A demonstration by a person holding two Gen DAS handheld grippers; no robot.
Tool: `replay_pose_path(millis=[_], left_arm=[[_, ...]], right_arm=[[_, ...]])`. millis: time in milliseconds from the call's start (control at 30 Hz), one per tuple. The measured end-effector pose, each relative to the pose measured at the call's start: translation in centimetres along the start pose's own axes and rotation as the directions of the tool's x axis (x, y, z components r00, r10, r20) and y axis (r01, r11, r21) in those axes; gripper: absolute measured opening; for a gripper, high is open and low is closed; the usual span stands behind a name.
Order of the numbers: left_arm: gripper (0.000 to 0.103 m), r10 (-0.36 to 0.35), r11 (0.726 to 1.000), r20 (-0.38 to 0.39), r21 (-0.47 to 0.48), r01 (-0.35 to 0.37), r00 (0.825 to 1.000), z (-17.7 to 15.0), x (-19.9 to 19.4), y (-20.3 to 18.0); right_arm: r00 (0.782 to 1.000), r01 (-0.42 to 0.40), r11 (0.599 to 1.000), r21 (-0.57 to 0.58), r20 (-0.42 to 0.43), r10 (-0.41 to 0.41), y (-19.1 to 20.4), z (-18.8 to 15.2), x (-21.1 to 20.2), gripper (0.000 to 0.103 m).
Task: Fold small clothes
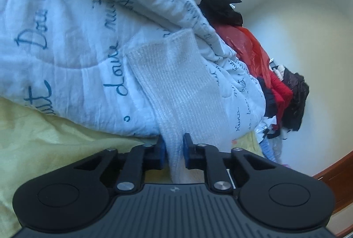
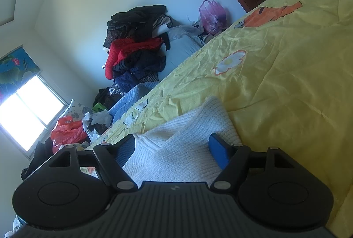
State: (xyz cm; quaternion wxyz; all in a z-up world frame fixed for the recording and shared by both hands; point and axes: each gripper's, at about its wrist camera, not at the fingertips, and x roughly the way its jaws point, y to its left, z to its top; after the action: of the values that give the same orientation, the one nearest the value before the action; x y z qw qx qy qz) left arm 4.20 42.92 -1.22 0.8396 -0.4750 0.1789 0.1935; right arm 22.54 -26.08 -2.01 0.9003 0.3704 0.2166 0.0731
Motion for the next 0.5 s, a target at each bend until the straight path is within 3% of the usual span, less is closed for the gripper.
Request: replay_pose_path(millis=[200, 333, 400, 500], left_arm=[[0.01, -0.003, 0.993, 0.077, 0.115, -0.006, 0.997, -0.3, -2.5, -3.9], [0.01, 0.022, 0.958, 0.149, 0.278, -0.063, 0.989, -2.0, -4.0, -9.0], [0.01, -0.037, 0.927, 0.153, 0.374, -0.024, 0.988, -4.3, -5.0, -12.5], [0.01, -0.139, 0.837, 0.117, 0.545, 0.053, 0.983, -9.9, -6.2, -17.9]], right_arm=[[1.0, -0.004, 1.0, 0.005, 0.002, 0.004, 0.1, 0.0, 0.0, 0.075], [1.0, -0.017, 1.0, 0.02, 0.005, 0.017, -0.2, 0.0, 0.0, 0.076], [1.0, -0.021, 1.0, 0.023, 0.006, 0.021, -0.2, -0.1, 0.0, 0.077], [1.0, -0.03, 0.999, 0.034, 0.008, 0.03, -0.4, -0.1, 0.0, 0.077]])
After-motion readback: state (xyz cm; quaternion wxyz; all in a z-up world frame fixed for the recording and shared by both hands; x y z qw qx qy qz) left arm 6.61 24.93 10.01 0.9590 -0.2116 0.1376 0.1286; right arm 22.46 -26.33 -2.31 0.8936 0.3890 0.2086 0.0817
